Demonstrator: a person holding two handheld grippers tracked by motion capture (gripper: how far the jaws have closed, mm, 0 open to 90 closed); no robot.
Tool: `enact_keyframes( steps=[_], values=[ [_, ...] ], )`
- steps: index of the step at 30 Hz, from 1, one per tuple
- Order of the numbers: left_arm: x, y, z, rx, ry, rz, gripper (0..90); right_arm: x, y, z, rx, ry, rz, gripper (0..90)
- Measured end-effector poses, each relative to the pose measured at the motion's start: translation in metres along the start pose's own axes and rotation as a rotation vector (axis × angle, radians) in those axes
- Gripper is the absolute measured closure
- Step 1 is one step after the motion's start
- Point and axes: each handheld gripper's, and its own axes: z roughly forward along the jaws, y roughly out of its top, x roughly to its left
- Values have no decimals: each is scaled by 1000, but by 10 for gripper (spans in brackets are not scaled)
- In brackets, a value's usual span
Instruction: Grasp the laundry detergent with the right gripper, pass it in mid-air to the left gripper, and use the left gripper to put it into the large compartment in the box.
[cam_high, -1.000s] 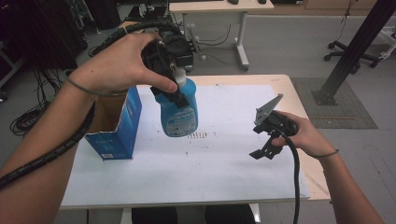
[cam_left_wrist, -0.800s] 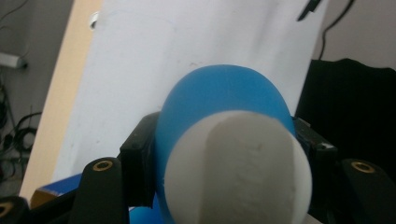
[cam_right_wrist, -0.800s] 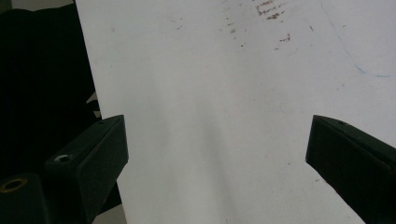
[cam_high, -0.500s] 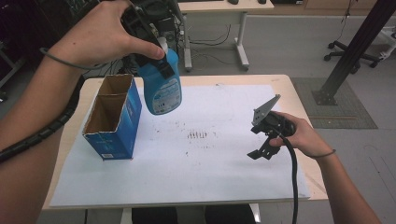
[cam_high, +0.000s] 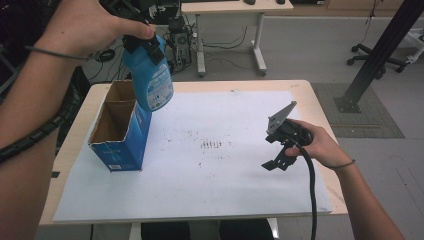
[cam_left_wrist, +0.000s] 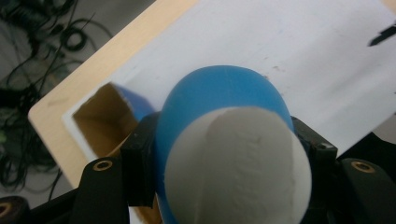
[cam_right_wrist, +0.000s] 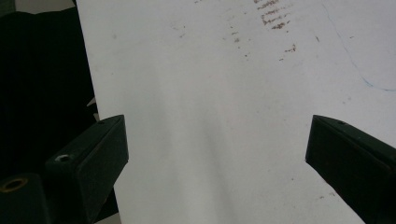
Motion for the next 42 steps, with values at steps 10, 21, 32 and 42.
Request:
enact_keyframes(
  steps=[10, 21, 32, 42],
  values=[
    [60, -26, -12, -4, 41, -241, 380, 0, -4, 1, -4, -1, 6, 56],
    [92, -45, -6, 19, 76, -358, 380, 0, -7, 1, -15, -1, 10, 56],
    [103, -56, 16, 35, 76, -397, 380, -1, -7, 5, -13, 6, 12, 56],
    [107, -64, 35, 54, 60, -405, 380, 0, -6, 6, -16, 4, 10, 56]
  ],
)
